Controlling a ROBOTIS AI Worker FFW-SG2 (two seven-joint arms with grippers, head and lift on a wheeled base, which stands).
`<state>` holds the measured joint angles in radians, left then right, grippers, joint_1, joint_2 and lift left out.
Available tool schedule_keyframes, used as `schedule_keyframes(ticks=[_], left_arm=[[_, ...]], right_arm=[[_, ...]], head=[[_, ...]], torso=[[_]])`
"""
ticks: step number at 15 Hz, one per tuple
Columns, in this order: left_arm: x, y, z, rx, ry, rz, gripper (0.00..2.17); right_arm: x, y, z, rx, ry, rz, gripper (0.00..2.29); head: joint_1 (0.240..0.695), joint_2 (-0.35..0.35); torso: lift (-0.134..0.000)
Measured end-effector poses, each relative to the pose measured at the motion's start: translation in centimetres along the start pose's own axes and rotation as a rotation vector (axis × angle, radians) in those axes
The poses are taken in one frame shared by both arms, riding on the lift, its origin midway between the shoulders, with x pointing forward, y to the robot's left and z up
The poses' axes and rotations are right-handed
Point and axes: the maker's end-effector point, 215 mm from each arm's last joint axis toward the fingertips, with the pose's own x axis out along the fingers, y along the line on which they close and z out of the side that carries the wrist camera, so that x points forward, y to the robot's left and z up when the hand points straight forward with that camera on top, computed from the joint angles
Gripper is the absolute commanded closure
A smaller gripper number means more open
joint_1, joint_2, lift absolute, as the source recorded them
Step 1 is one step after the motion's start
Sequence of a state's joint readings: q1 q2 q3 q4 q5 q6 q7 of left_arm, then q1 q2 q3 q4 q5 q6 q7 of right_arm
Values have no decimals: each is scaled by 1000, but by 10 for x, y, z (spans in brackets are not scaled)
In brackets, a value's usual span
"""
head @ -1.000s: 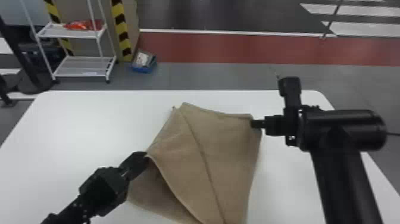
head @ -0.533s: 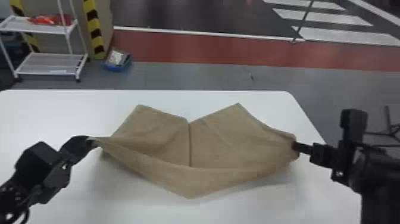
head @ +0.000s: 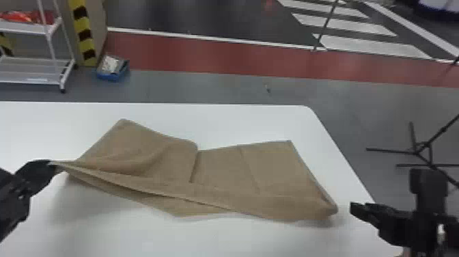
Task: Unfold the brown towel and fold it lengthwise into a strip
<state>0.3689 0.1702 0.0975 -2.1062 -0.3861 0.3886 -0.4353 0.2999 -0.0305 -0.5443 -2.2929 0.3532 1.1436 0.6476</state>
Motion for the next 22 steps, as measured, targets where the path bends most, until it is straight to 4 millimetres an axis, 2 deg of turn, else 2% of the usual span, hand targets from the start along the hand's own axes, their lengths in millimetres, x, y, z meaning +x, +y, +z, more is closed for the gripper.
schedule_keyframes(ticks=[3, 4, 5, 7, 10, 12, 14, 18, 21, 22], left_arm=[[-1, -4, -2, 1, 3, -14, 1703], [-1, -5, -3, 4, 4, -16, 1703], [-2, -6, -3, 6, 5, -19, 1703], [-2, -8, -4, 7, 6, -28, 1703], [-2, -13, -5, 6, 9, -41, 1703], [-3, -15, -7, 6, 11, -45, 1703], [-3, -16, -8, 7, 12, -48, 1703], [-6, -19, -10, 12, 11, -53, 1703], [-7, -19, -12, 14, 12, -54, 1703], [-7, -20, -12, 15, 13, -55, 1703]], right_arm=[[-31, 4, 34, -294, -89, 11, 73], [-39, 5, 45, -468, -120, -8, 80], [-42, 10, 49, -628, -129, -12, 80], [-40, 22, 36, -838, -77, 17, 87], [-25, 19, 10, -1023, 51, -17, 100], [-11, 25, -4, -1084, 96, -14, 117], [7, 40, -12, -1121, 108, -11, 130], [32, 66, -11, -1141, 93, -28, 130], [39, 81, -6, -1113, 86, -24, 130], [39, 84, 2, -1075, 67, -24, 130]], head=[[695, -262], [695, -259], [695, -256], [695, -239], [695, -251], [695, -249], [695, -236], [695, -200], [695, -179], [695, -174]], torso=[[-121], [-121], [-121], [-121], [-121], [-121], [-121], [-121], [-121], [-120]])
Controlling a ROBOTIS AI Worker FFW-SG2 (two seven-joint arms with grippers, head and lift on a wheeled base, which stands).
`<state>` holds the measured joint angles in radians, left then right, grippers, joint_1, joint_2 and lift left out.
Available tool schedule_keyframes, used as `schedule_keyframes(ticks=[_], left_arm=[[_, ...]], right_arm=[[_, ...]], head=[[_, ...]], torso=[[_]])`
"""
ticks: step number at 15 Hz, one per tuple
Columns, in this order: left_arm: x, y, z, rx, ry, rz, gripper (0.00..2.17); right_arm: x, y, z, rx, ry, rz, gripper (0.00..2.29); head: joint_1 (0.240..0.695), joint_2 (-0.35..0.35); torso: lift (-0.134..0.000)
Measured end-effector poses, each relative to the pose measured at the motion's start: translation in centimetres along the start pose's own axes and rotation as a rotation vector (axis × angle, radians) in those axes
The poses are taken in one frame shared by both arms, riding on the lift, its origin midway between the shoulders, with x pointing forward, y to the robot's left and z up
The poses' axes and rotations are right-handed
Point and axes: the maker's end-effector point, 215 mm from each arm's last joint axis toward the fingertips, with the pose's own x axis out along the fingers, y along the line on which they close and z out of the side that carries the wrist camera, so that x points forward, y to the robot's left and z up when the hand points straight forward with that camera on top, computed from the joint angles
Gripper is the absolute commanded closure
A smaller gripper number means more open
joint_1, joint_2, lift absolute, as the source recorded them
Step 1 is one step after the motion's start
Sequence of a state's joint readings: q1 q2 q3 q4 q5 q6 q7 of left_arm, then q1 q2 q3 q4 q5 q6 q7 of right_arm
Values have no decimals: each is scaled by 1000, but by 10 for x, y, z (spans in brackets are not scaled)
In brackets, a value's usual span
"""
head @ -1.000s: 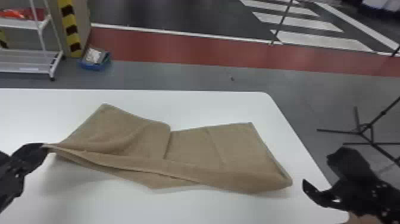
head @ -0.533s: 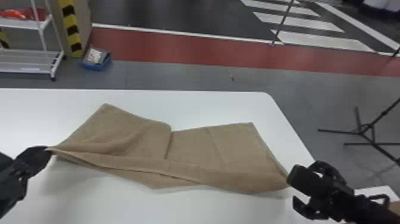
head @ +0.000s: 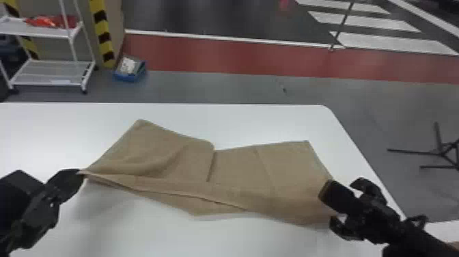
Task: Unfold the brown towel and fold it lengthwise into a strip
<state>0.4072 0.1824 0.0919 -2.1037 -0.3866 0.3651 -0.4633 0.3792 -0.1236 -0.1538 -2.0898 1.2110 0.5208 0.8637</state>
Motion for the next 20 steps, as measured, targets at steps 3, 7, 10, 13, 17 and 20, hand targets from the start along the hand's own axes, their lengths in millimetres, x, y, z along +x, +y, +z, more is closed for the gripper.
schedule_keyframes(ticks=[3, 7, 10, 13, 17, 20], left_arm=[[1, -2, -1, 0, 2, -5, 1703], [-1, -6, -4, 1, 8, -13, 1703], [-1, -6, -6, 4, 14, -14, 1703], [-1, -8, -7, 4, 15, -19, 1703], [0, -10, -7, 6, 15, -24, 1703], [1, -12, -7, 6, 18, -27, 1703]], right_arm=[[-2, -36, 22, 111, -30, -97, 127], [-2, -62, 65, 284, -118, -70, 127], [15, -71, 68, 358, -99, -40, 127], [36, -64, 50, 486, -48, 19, 127], [37, -87, 18, 652, -7, -15, 127], [35, -108, -11, 713, 29, -70, 127]], head=[[695, -170], [695, -139], [695, -140], [695, -158], [695, -204], [695, -240]], torso=[[-120], [-120], [-120], [-120], [-120], [-120]])
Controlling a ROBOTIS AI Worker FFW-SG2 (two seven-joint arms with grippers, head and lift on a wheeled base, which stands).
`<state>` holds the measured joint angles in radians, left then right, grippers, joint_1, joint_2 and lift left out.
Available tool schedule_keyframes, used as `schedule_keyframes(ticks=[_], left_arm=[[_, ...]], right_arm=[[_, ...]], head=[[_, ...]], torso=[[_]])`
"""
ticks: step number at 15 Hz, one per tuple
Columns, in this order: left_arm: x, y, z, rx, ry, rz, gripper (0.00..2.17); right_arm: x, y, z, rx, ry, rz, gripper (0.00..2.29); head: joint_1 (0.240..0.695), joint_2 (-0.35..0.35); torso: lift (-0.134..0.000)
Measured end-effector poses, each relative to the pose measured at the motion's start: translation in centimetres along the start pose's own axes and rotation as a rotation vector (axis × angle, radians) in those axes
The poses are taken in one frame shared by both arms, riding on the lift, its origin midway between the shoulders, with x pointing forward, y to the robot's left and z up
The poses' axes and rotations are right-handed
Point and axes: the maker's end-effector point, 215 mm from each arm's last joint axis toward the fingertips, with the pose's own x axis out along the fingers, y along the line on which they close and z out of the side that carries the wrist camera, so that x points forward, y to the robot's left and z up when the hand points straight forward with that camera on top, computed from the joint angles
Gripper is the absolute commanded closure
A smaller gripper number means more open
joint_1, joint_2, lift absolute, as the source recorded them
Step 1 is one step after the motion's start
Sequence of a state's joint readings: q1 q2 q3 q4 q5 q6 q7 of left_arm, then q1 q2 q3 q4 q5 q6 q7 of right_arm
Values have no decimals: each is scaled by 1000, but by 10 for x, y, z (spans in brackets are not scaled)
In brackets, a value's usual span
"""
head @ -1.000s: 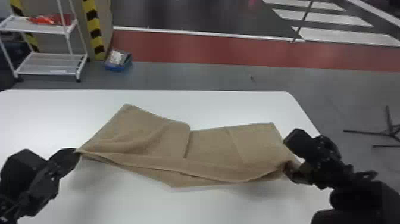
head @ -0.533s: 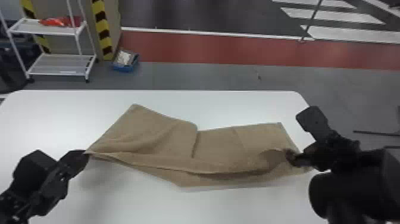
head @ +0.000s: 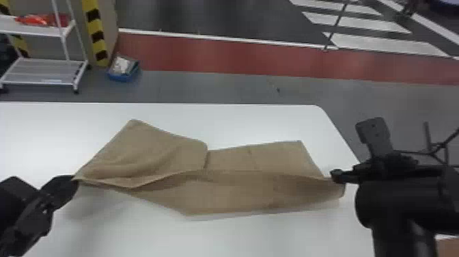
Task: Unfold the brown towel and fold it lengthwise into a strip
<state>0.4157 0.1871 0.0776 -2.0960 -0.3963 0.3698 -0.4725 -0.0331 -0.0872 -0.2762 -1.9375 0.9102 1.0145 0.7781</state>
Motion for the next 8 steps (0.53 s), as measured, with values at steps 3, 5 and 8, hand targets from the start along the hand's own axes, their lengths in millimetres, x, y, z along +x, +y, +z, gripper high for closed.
schedule_keyframes(ticks=[3, 5, 8], left_arm=[[0, 0, 0, 1, 0, 0, 1703], [0, -1, 1, 2, 0, -1, 1703], [0, -2, 1, 3, 0, -6, 1703]], right_arm=[[-4, -7, -2, 12, -9, 0, 127], [-9, 1, 3, 0, -27, 17, 127], [-28, 34, 10, -46, -63, 83, 127]], head=[[695, -259], [695, -253], [695, -213]], torso=[[-120], [-120], [-120]])
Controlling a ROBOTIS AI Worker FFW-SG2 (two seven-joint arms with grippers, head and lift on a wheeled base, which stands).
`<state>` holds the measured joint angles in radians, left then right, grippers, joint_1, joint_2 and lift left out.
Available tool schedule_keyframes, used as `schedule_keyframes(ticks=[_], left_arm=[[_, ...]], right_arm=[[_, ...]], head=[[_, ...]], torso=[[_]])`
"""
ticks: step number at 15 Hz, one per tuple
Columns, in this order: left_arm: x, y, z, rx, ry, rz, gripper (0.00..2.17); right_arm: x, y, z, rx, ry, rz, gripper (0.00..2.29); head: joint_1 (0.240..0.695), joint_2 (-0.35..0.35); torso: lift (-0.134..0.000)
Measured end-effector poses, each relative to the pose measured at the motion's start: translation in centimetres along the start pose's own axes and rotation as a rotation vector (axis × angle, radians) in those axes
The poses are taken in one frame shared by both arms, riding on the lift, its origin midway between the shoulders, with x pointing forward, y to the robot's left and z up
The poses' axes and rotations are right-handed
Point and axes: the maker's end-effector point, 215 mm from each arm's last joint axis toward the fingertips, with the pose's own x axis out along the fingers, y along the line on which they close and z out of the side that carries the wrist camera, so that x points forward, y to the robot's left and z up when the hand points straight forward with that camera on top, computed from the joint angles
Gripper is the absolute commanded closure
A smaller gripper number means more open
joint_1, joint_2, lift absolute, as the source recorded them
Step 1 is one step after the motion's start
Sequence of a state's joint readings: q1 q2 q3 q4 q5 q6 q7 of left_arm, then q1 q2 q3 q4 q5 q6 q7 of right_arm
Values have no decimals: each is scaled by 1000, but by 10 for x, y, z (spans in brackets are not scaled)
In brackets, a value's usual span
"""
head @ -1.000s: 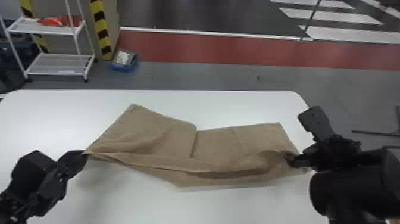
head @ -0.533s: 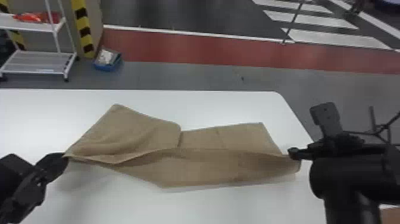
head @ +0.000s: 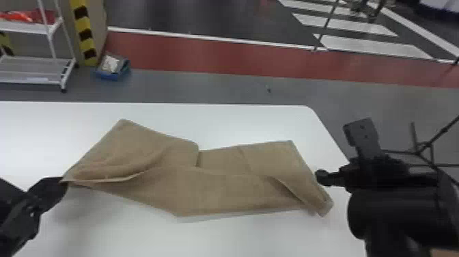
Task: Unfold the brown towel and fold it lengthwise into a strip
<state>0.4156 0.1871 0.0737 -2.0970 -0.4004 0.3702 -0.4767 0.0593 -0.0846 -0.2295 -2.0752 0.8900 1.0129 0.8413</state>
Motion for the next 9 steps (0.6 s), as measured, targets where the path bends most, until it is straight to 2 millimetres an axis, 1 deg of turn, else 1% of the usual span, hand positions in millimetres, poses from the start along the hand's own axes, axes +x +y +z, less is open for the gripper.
schedule_keyframes(ticks=[2, 3, 4, 6, 9], left_arm=[[0, 0, -1, 0, 1, -1, 1703], [0, 0, -1, 1, 2, -2, 1703], [1, -1, -1, 1, 2, -3, 1703], [2, -2, -1, 2, 2, -4, 1703], [3, -2, -2, 2, 3, -7, 1703]], right_arm=[[-17, 34, -3, -57, -12, 79, 130], [-26, 48, -8, -89, -9, 110, 130], [-32, 57, -13, -112, -2, 132, 130], [-40, 68, -24, -151, 22, 160, 144], [-38, 66, -39, -200, 74, 141, 154]], head=[[695, -180], [695, -168], [695, -157], [695, -143], [695, -151]], torso=[[-120], [-120], [-120], [-120], [-120]])
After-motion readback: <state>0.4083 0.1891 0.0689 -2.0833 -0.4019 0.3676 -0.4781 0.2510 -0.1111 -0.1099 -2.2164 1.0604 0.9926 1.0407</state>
